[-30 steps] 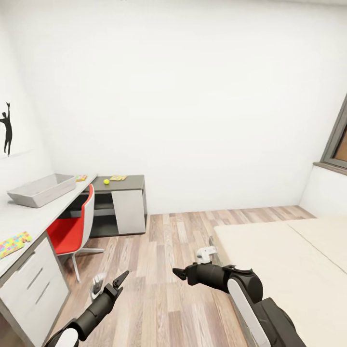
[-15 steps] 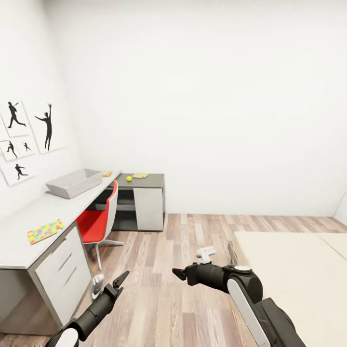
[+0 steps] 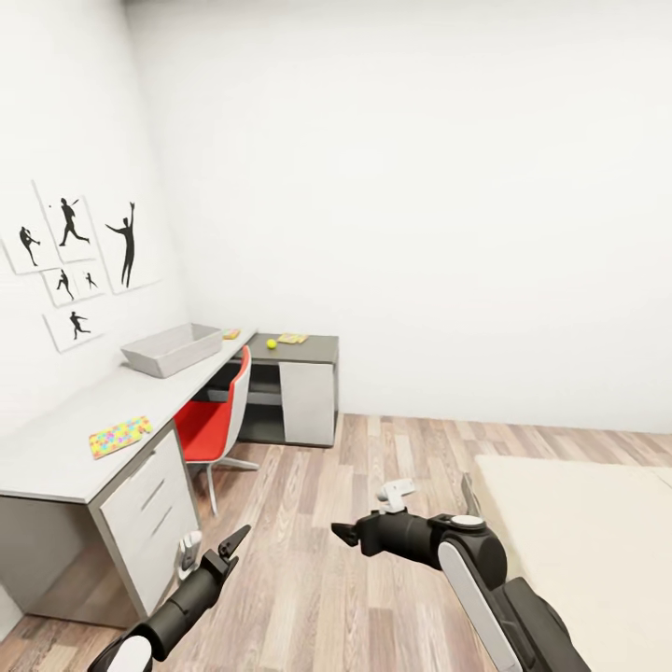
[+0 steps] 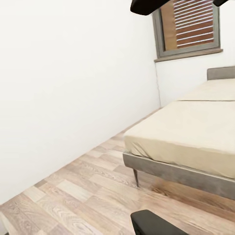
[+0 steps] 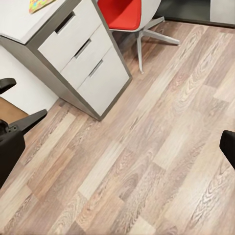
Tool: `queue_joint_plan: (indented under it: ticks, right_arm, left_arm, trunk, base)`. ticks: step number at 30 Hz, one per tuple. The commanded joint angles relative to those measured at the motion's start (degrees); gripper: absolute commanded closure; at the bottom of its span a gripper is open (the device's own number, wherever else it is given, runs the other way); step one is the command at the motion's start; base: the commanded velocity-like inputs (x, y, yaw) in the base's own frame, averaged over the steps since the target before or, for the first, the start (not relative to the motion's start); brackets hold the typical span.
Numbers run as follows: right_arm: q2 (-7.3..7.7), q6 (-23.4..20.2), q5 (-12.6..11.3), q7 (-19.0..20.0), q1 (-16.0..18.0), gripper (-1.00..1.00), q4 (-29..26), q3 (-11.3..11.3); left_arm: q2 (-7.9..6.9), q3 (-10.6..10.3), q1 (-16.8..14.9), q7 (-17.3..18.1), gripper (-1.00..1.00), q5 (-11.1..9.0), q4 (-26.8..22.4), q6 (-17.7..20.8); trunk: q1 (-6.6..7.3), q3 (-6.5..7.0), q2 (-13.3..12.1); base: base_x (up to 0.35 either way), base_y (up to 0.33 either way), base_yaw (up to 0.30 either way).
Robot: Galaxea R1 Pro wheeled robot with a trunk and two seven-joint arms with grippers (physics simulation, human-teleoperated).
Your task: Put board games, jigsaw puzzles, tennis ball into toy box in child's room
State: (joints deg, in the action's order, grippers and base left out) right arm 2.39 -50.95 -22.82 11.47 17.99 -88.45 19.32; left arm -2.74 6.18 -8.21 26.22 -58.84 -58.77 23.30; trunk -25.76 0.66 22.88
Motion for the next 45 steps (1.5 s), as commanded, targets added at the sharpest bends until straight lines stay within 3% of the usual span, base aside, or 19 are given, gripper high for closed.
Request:
queue_joint_plan:
  ticks: [1, 26, 45]
  right_arm:
    - [0.04, -0.16, 0.40, 0.40, 0.03, -1.00, -0.02, 0.05]
    - [0.13, -0.05, 0.41, 0.40, 0.03, -1.00, -0.03, 0.04]
    - [0.30, -0.19, 0.41, 0.52, 0.03, -1.00, -0.12, -0.35]
  left_arm:
    - [0.01, 0.08, -0.03, 0.04, -1.00, -0.49, 0.03, 0.52]
    - [0.01, 0.08, -0.07, 0.42, -1.00, -0.95, 0.08, 0.53]
    - [-0.07, -0.10, -0.05, 0.65, -1.00, -0.69, -0.38, 0.63]
  trunk:
    - [-0.02, -0.02, 0.04]
    - [-0.02, -0.03, 0.04]
    - [-0.02, -0.03, 0.04]
  base:
    - [0.000, -0.008, 0.049]
    - [-0.064, -0.078, 0.011]
    - [-0.007, -0.006, -0.090]
